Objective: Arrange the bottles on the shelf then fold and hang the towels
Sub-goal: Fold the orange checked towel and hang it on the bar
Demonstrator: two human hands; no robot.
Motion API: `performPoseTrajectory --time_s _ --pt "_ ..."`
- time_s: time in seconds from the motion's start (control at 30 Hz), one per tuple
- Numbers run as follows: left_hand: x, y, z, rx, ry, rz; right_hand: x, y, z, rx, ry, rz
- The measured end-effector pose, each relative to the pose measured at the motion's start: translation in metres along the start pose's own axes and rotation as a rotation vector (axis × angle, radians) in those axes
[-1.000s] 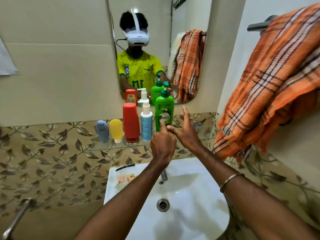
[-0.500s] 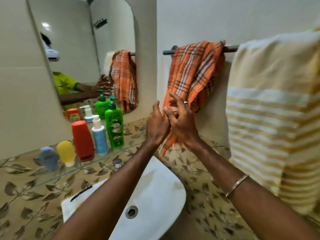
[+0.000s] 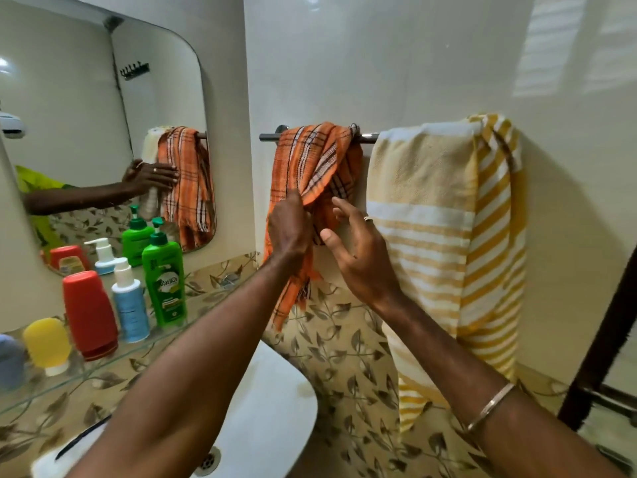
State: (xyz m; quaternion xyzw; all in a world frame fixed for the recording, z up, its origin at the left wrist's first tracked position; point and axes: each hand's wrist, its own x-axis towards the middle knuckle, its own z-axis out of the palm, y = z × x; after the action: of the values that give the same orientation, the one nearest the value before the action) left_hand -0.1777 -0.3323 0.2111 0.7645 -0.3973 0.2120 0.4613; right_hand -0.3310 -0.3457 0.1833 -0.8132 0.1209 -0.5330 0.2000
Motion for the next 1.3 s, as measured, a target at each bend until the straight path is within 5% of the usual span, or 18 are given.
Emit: performPoseTrajectory --time_s 0.27,0.57,0.97,1.2,1.3 --pt "-0.030 -0.009 -0.044 0.012 0.280 0.004 0.017 0.012 0.006 0.007 -0.119 -0.012" --pt "-0.090 -0.002 -0.106 -0.143 0.238 -0.016 0.025 -0.025 0.043 0.498 -0.290 -0.044" --pt "-0.179 0.004 -0.191 -0.399 0.382 -0.240 -0.029 -0.102 0.035 0.664 -0.579 -0.241" --pt "-0.214 0.024 -0.236 -0.379 0.263 -0.213 -0.078 -0.142 0.027 0.470 -0.179 -0.334" --pt "-0.230 0.033 -0.252 -0.257 0.095 -0.170 -0.113 -0.145 0.013 0.499 -0.153 -0.265"
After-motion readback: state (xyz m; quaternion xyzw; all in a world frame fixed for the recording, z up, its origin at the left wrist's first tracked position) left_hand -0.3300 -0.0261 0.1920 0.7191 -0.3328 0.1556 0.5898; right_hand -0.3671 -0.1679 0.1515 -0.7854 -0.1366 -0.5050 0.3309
